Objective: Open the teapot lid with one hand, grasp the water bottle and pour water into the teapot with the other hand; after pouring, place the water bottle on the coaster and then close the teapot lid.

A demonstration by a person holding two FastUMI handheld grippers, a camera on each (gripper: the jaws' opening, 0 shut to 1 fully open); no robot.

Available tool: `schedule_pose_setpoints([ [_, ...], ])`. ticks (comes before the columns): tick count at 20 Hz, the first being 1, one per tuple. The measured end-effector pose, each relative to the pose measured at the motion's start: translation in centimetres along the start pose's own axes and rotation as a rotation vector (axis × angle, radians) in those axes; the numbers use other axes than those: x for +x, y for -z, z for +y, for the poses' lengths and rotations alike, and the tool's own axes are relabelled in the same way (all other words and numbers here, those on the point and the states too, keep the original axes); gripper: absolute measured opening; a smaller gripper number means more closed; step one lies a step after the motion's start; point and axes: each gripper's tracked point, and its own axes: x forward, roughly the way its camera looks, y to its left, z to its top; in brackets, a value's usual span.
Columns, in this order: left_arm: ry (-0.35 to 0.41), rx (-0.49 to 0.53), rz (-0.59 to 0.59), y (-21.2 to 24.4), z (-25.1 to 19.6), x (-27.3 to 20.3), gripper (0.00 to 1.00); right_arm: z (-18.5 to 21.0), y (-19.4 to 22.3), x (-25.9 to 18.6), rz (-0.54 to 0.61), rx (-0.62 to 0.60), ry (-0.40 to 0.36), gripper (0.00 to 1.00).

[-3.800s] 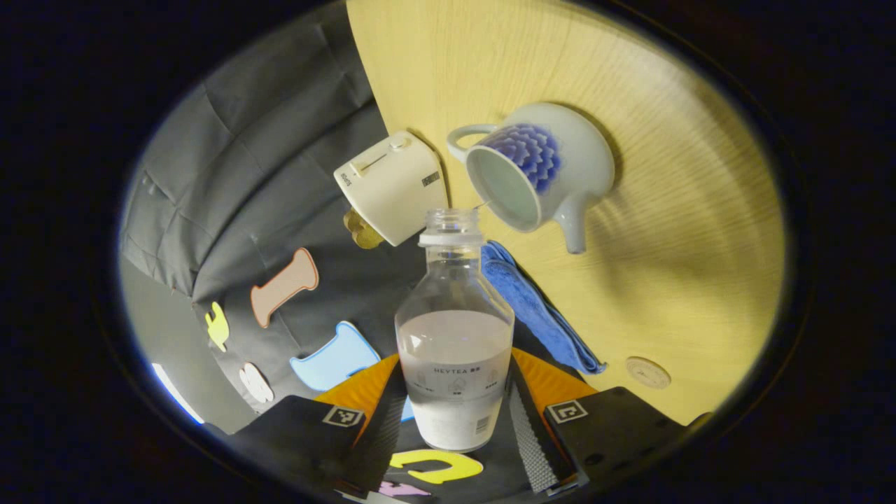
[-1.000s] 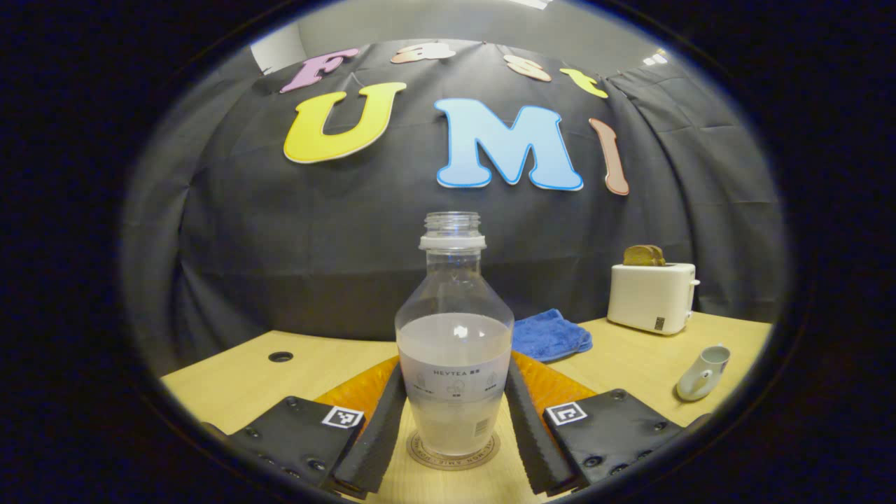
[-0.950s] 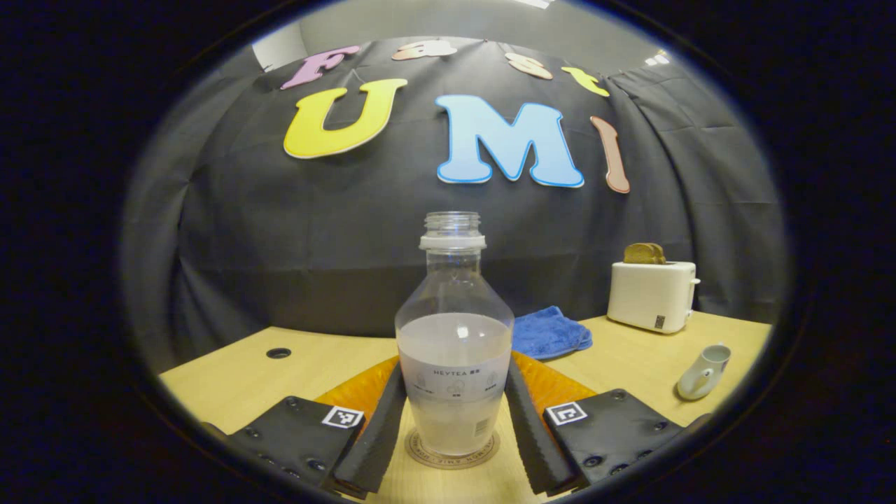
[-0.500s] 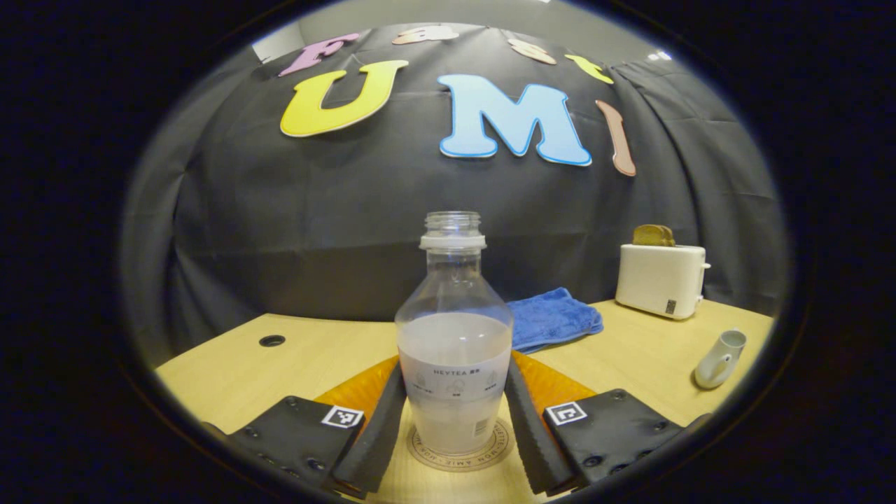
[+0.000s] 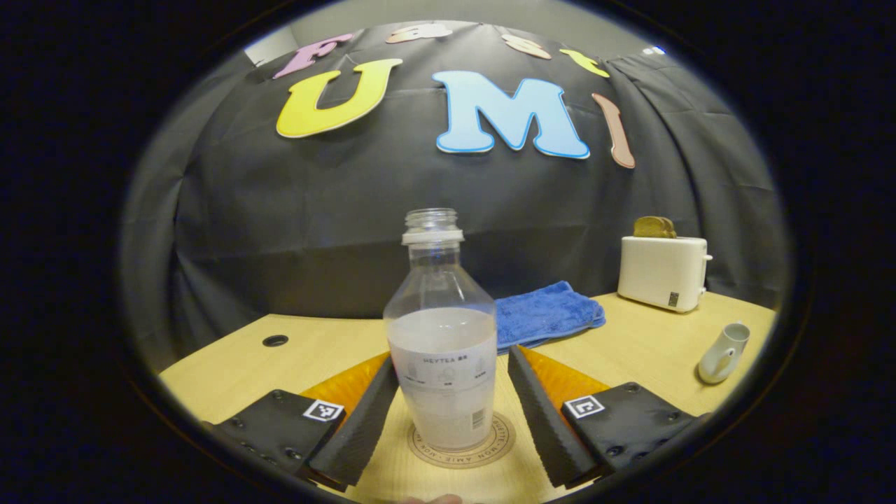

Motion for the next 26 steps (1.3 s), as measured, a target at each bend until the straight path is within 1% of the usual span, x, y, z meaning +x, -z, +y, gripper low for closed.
schedule_pose_setpoints([
  [6, 0.003, -0.018, -0.016, -1.1, -0.5, -1.5, 1.0, -0.1, -0.1, -0.4, -0.003, -0.003, 0.004, 0.05],
  [11, 0.003, -0.002, -0.055, -2.6, -0.8, -3.7, 1.0, 0.1, -0.6, -0.5, -0.017, -0.009, 0.006, 0.05],
  [16, -0.016, -0.02, -0.052, -2.7, -0.5, -5.9, 1.0, 0.1, -1.5, -0.4, -0.038, -0.018, 0.015, 0.05],
  [19, -0.027, -0.021, -0.051, -2.4, -0.4, -7.1, 1.0, 0.0, -2.1, 0.4, -0.053, -0.025, 0.019, 0.05],
  [21, -0.013, -0.036, -0.046, -2.4, -1.1, -8.2, 1.0, -0.2, -2.4, 1.3, -0.06, -0.02, 0.019, 0.05],
  [24, 0.01, -0.052, -0.062, -3.3, -2.3, -11.2, 1.0, -1.2, -2.7, 3.8, -0.067, -0.014, 0.04, 0.05],
  [26, 0.016, -0.051, -0.086, -4.3, -3.1, -13.8, 1.0, -1.9, -2.7, 5.4, -0.072, -0.031, 0.064, 0.05],
])
